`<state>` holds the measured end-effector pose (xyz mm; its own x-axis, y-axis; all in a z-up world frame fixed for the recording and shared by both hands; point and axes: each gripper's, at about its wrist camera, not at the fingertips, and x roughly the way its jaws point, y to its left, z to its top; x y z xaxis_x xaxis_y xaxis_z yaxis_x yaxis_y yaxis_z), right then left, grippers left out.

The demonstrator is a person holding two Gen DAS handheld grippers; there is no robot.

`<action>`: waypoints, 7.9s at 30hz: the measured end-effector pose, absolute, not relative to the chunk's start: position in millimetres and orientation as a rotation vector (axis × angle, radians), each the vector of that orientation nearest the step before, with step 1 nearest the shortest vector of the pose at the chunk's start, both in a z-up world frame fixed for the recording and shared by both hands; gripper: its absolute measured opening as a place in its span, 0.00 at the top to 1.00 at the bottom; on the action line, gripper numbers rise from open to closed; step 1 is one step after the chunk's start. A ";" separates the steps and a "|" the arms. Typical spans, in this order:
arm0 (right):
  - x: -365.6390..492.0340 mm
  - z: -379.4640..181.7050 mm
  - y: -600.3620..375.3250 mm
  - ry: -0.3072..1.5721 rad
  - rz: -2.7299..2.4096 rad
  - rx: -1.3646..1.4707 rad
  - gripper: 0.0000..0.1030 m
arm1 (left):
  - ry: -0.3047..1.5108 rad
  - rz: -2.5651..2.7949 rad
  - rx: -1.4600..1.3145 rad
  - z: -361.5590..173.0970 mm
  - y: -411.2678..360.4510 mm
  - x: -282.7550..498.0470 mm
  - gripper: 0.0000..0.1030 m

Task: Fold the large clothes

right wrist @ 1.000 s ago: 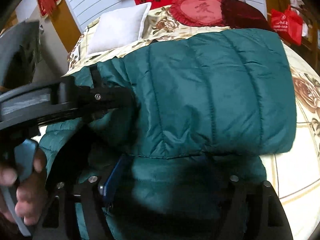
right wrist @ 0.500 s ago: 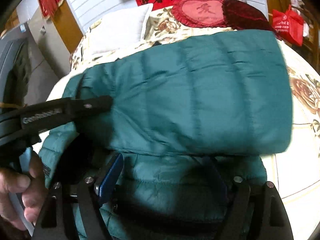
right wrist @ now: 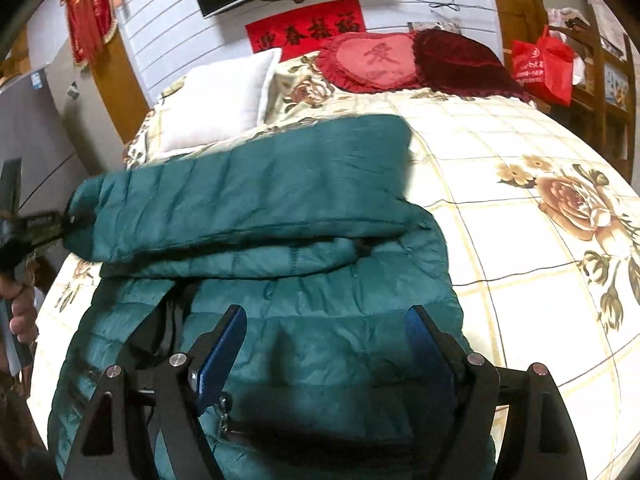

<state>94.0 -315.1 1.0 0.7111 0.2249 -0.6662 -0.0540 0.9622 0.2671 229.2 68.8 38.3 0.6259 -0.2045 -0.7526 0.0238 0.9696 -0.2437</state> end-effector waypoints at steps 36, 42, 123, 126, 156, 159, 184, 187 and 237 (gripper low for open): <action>215.4 -13.5 -317.0 0.814 0.211 0.149 0.52 | 0.780 0.089 -0.098 -18.8 23.0 245.6 0.49; 228.3 31.4 -326.9 0.611 0.113 0.280 0.51 | 0.783 0.113 -0.137 -19.1 30.0 244.9 0.49; 206.3 -9.0 -221.1 0.817 0.257 -0.007 0.00 | 0.798 0.146 -0.116 -19.3 29.4 247.1 0.48; 206.0 -8.9 -219.8 0.817 0.256 -0.010 0.00 | 0.798 0.146 -0.115 -19.2 29.3 247.1 0.48; 205.9 -8.9 -220.1 0.816 0.255 -0.007 0.00 | 0.800 0.146 -0.115 -18.9 29.6 247.4 0.48; 205.8 -8.9 -220.0 0.816 0.255 -0.007 0.00 | 0.800 0.146 -0.115 -18.9 29.6 247.4 0.48; 205.6 -9.0 -220.0 0.814 0.255 -0.006 0.00 | 0.801 0.146 -0.115 -18.9 29.6 247.2 0.48; 205.6 -9.1 -220.2 0.814 0.254 -0.007 0.00 | 0.801 0.146 -0.115 -18.8 29.6 247.3 0.48; -22.7 2.9 -360.4 0.773 0.113 0.092 0.00 | 0.883 0.043 -0.045 9.1 82.9 44.1 0.19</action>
<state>-22.7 -360.4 2.9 0.7100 0.1351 -0.6911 -0.0676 0.9900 0.1241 44.1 82.9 9.1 0.6344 0.0191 -0.7728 -0.0560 0.9982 -0.0212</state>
